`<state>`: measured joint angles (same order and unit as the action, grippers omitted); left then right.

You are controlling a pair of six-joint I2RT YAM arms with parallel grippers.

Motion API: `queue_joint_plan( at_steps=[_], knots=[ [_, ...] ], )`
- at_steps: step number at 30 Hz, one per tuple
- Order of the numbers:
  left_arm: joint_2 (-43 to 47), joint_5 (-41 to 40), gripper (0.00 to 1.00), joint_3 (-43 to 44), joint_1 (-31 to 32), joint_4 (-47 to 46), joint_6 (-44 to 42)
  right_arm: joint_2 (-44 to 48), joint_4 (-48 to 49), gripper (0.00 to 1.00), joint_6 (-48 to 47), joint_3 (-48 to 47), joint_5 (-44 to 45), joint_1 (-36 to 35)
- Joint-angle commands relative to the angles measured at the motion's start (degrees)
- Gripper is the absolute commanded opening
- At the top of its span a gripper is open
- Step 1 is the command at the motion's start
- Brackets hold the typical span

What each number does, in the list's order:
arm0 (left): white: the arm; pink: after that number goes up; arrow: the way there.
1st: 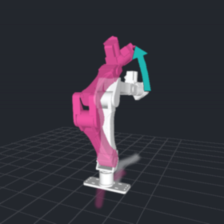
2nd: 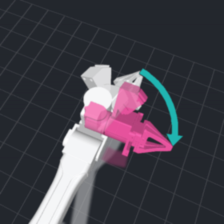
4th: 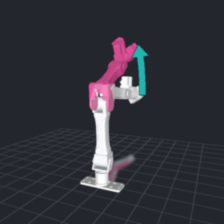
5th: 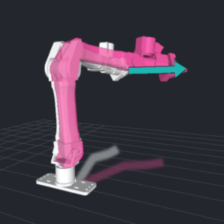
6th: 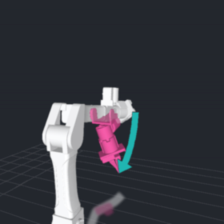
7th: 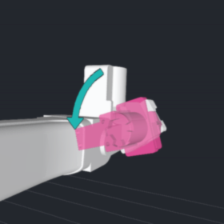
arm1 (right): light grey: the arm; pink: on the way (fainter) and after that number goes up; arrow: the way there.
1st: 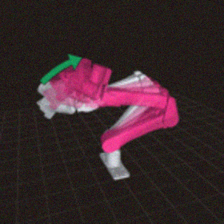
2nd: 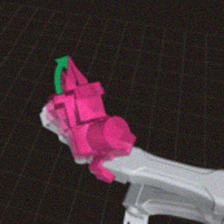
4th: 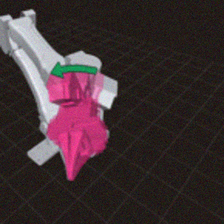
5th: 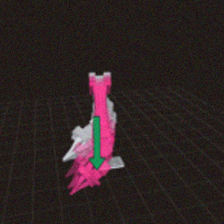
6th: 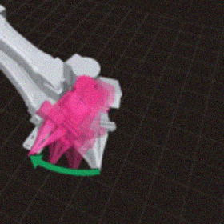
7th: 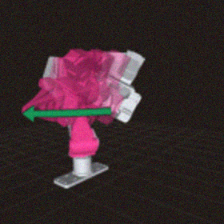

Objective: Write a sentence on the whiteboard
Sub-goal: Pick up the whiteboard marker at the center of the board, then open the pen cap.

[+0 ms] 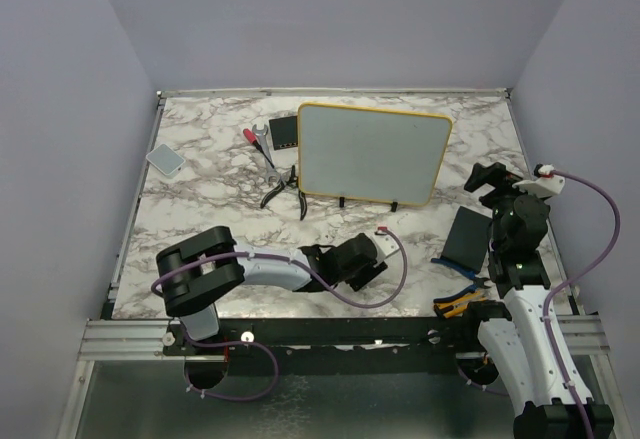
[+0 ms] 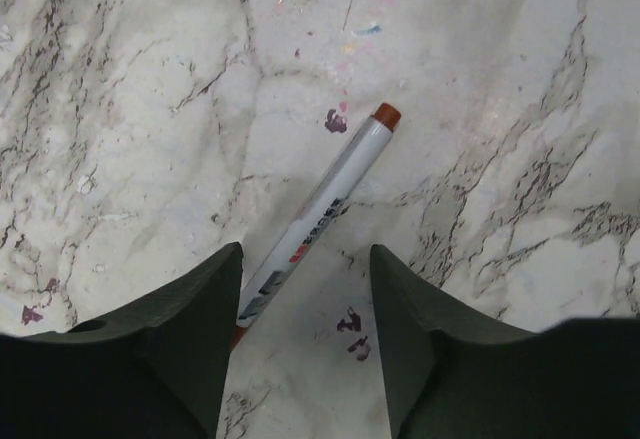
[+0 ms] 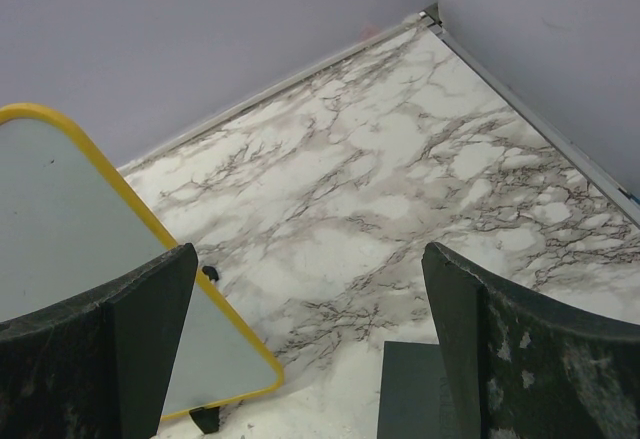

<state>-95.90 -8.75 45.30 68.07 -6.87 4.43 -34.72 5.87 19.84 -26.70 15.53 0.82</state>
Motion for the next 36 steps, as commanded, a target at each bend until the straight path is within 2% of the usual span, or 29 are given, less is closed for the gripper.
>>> queue_joint_plan(
  at_steps=[1,10,13,18,20,24,27,31,36],
  knots=[
    [-4.2,-10.2,0.48,1.5,2.6,0.8,-1.5,0.3,-1.1,0.98,-0.7,-1.1,-0.6,0.2],
    [-5.5,-11.4,0.08,2.6,3.2,0.0,-1.0,-0.8,-1.3,0.98,-0.9,-1.5,-2.1,0.2],
    [-5.0,-11.1,0.0,2.4,3.3,-0.2,-1.4,-1.0,-2.2,0.98,-0.9,-2.1,-4.2,0.2],
    [-1.3,-10.6,0.0,1.8,3.2,-1.3,-1.3,-0.1,-7.6,0.98,1.9,-4.1,-9.5,0.2],
    [2.0,-9.8,0.0,2.7,3.0,-0.9,-0.5,0.9,-9.4,0.97,1.6,-4.6,-15.8,0.2],
    [10.2,-4.3,0.0,4.2,1.9,-1.0,0.6,3.8,-16.2,0.97,4.9,-6.2,-21.5,0.2],
    [13.8,2.8,0.0,6.6,-1.2,2.7,-0.1,4.3,-19.1,0.97,7.4,-7.1,-28.1,0.2],
    [18.1,15.2,0.0,9.9,-7.7,11.0,-1.8,1.2,-18.9,0.96,9.3,-7.6,-46.0,0.2],
    [22.5,22.8,0.0,11.4,-11.6,20.4,-11.6,-8.4,-18.1,0.86,8.9,-7.5,-68.9,0.1]
  ],
)
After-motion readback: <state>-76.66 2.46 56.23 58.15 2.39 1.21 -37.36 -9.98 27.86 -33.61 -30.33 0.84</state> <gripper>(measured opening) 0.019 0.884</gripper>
